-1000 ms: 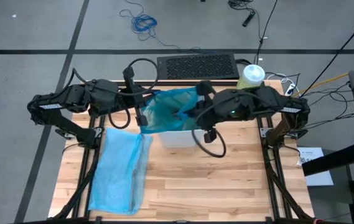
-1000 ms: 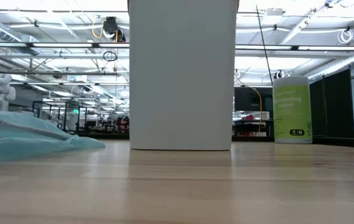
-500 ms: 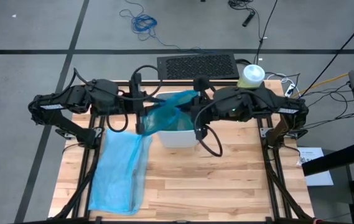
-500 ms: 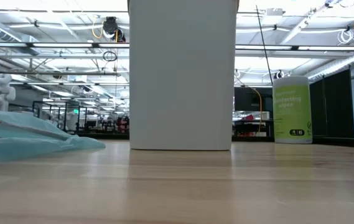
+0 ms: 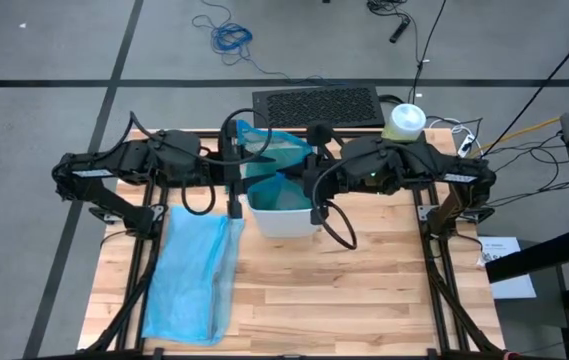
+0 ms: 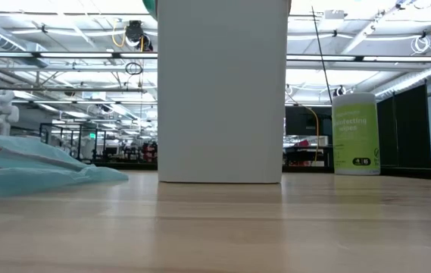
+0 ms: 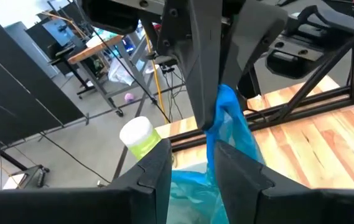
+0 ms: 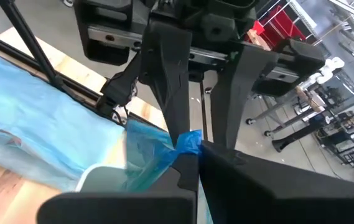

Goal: Place trash/remove bag and relplace
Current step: Remove the blue trash bag from the white trash bin

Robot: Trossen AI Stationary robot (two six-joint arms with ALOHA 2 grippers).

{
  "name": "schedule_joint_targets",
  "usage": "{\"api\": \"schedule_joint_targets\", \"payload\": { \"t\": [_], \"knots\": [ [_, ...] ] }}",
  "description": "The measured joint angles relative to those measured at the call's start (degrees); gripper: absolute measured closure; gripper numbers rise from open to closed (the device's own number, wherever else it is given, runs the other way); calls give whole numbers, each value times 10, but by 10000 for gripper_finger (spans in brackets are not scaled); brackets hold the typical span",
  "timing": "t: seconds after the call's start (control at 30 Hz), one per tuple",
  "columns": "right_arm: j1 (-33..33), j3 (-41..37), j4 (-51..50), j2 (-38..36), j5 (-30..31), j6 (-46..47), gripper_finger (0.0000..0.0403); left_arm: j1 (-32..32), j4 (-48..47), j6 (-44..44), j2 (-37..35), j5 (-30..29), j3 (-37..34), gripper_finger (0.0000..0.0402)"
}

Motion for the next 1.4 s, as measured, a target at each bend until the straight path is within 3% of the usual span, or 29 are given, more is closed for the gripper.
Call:
{"api": "schedule_joint_targets", "payload": {
  "t": [0.27,0.43,0.7,1.03,1.4],
  "knots": [
    [-4,0,5,2,2,0,403,0,4,10,0,3,0,296],
    [-7,0,7,2,1,1,403,0,8,11,0,40,0,331],
    [-7,0,11,4,1,2,403,1,7,16,0,43,0,395],
    [-7,0,11,4,6,28,399,9,10,22,5,32,0,400],
    [-8,0,5,4,7,48,356,8,8,26,0,10,0,401]
  ]
}}
